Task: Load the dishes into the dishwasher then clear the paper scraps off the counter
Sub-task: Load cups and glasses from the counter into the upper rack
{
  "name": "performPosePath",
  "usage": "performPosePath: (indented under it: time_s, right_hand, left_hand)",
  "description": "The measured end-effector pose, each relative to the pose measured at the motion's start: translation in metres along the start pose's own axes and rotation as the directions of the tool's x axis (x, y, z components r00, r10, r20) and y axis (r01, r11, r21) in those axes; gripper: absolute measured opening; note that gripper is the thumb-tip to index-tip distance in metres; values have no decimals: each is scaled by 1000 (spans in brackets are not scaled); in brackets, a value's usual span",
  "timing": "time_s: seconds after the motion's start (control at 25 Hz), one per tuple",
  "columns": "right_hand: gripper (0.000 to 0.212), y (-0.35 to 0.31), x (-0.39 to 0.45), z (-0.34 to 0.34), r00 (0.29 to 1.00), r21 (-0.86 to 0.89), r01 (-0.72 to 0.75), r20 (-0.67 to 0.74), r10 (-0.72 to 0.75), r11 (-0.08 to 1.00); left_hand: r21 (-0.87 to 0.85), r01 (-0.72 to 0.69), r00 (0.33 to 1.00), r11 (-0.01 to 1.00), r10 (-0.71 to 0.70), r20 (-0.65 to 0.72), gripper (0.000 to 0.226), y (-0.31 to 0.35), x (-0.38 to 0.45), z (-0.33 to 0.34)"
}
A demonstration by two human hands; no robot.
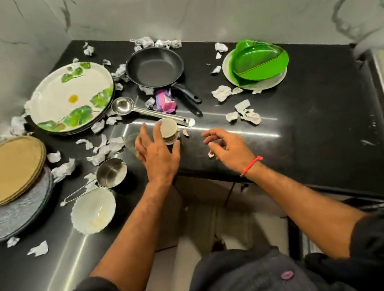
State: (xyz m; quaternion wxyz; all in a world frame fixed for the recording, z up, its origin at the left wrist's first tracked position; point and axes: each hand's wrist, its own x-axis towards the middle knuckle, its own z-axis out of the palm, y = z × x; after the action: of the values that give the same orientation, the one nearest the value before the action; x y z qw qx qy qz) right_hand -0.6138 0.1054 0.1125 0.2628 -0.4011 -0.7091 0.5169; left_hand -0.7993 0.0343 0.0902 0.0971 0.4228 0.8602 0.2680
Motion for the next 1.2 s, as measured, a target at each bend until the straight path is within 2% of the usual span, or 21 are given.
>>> performPosePath:
  time_s: [0.08,0.16,0.4,0.52,0.56,0.64,0.68,0.72,0.76,0.8,0.84,0.88,0.92,0.96,1.08,1.2]
  right_hand:
    - [27,2,-2,0,1000,-17,-17,-5,17,1000]
    - [27,6,-4,-5,999,-44,-39,-16,38,998]
    - [27,12,-12,-25,992,-31,-89,-89,86,996]
    - [30,12,-21,-31,992,-30,-42,-117,39,999]
    - [33,11,-25,-34,992,-48,-9,-124,3,999]
    - [48,9,-35,-40,992,-93,63,-108,-73,994]
    - [60,7,-41,-45,990,-113,108,-82,-117,988]
    - [71,5,-48,-52,983,-136,164,-59,-173,977]
    - [78,5,-55,-61,971,-171,223,-43,-234,960]
    - [81,6,-63,-71,957,-217,276,-29,-288,936]
    - [81,9,-73,-82,945,-268,308,-24,-325,913]
    - [80,13,-85,-94,939,-309,315,-34,-341,898]
    - [77,17,-98,-106,939,-325,301,-64,-339,896]
    - [75,22,-113,-117,939,-322,278,-105,-326,905]
    - [74,39,-168,-155,925,-295,189,-267,-271,937]
    - [73,60,-235,-187,879,-268,55,-444,-174,962]
  left_hand:
    - [15,-23,998,1000,22,60,77,-9,20,5]
    - [79,-55,996,995,49,71,75,-9,28,10]
    - [166,-54,998,985,56,-6,71,-11,26,12]
    - [178,-142,985,974,157,-73,70,-9,18,9]
    - [125,-200,973,972,213,-95,70,-1,16,5]
    - [-140,-278,960,950,272,-62,67,27,8,-5]
    - [-329,-233,966,915,257,29,61,47,2,-8]
    - [-488,-104,960,866,216,179,51,69,-7,-7]
    - [-579,94,909,810,168,382,44,92,-16,-3]
    - [-583,293,799,758,141,584,45,113,-26,3]
    - [-522,446,656,727,132,743,53,132,-39,8]
    - [-437,532,522,726,125,844,59,148,-50,15]
    - [-362,560,424,745,118,898,61,163,-62,21]
    - [-307,545,366,780,108,924,61,176,-72,26]
    - [-224,389,266,894,124,956,59,221,-109,49]
    - [-238,282,164,929,198,966,65,260,-160,84]
